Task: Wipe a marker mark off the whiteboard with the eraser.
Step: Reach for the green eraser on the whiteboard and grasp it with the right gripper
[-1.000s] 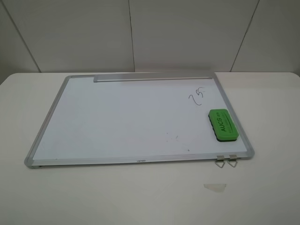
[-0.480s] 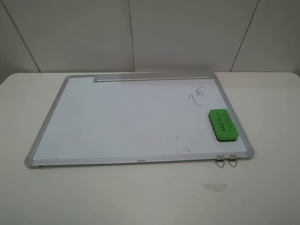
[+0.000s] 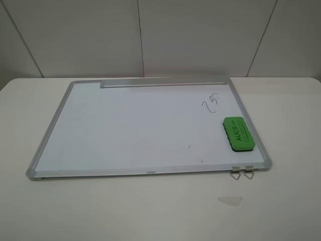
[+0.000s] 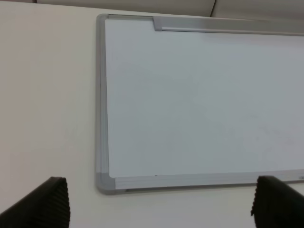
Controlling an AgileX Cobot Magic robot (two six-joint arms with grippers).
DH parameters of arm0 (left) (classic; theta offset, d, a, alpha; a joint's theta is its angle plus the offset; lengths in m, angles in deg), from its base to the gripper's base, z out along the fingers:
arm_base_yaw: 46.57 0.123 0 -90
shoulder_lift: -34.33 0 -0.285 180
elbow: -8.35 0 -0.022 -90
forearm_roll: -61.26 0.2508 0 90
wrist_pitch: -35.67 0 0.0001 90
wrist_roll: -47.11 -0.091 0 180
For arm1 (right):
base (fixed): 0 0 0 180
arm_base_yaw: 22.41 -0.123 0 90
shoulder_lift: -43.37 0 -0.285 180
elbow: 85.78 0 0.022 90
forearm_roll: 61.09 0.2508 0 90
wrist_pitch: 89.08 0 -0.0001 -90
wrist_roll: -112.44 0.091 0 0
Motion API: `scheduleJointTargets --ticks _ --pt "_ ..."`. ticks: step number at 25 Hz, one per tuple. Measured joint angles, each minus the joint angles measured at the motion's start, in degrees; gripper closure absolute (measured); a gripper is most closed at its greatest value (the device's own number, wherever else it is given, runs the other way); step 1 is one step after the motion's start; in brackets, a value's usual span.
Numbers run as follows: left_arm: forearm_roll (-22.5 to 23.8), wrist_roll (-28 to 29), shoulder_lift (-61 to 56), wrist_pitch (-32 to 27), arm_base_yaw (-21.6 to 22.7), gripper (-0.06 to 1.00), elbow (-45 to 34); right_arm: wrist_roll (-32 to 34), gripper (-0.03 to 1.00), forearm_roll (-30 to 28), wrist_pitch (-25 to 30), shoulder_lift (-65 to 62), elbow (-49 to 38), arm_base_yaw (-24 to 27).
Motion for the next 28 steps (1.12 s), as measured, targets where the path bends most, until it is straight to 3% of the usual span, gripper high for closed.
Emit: scheduleJointTargets --ticks 11,16,28 --pt "0.0 0.0 0.0 0.0 0.0 0.16 0.0 1.3 0.14 -0.3 0.0 0.0 0.0 0.0" --pt "0.0 0.0 0.0 0.0 0.0 0.16 0.0 2.5 0.14 2.2 0.0 2.1 0.3 0.0" --pt "0.0 0.0 0.0 0.0 0.0 0.16 0.0 4.7 0.14 7.0 -1.3 37.3 12.5 0.0"
